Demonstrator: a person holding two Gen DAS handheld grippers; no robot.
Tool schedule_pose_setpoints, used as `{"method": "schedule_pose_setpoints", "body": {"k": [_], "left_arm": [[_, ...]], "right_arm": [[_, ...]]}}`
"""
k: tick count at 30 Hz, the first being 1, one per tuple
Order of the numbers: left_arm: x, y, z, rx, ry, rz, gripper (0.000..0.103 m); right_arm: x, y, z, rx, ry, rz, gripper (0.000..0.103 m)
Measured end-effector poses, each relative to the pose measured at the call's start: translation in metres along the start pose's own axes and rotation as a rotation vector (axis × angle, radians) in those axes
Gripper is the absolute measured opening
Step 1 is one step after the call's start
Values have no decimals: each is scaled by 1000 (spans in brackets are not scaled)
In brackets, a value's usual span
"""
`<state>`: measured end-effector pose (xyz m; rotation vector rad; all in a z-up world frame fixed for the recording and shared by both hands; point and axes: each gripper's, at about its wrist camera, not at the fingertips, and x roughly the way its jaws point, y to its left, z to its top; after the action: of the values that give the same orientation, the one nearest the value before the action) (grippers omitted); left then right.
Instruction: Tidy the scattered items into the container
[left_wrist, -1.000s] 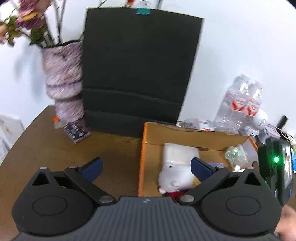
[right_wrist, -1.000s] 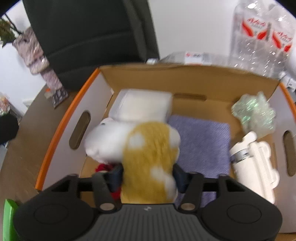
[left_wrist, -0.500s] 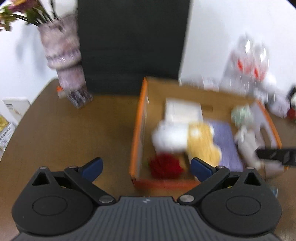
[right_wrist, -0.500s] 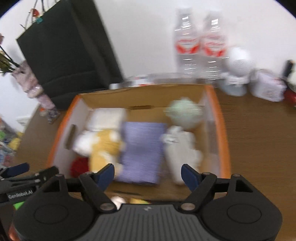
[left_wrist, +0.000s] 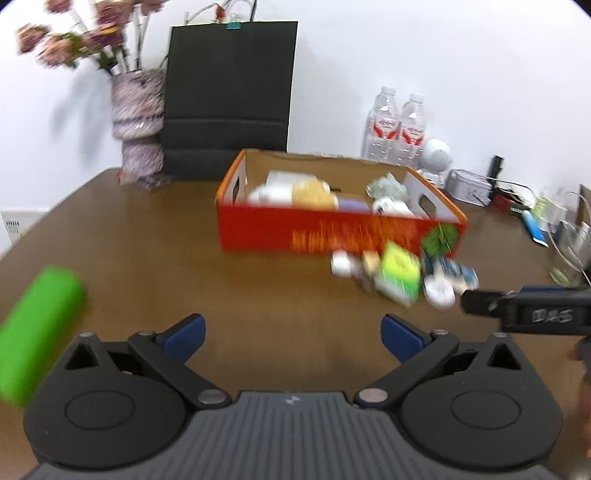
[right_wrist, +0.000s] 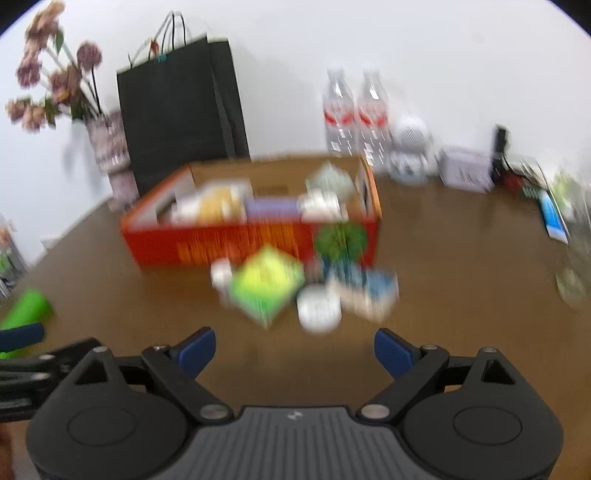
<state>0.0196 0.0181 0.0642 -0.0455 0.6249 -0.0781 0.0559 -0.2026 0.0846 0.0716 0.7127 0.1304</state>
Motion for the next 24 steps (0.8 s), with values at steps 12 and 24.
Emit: {"method": "schedule_pose_setpoints", "body": {"k": [12, 24], "left_arm": [[13, -12, -45, 108, 85, 95, 103], [18, -7, -51, 53, 84, 67, 103]], "right_arm": [[-5, 24, -67, -95, 12, 5, 93], [3, 20, -71, -77, -2, -55, 103]]}}
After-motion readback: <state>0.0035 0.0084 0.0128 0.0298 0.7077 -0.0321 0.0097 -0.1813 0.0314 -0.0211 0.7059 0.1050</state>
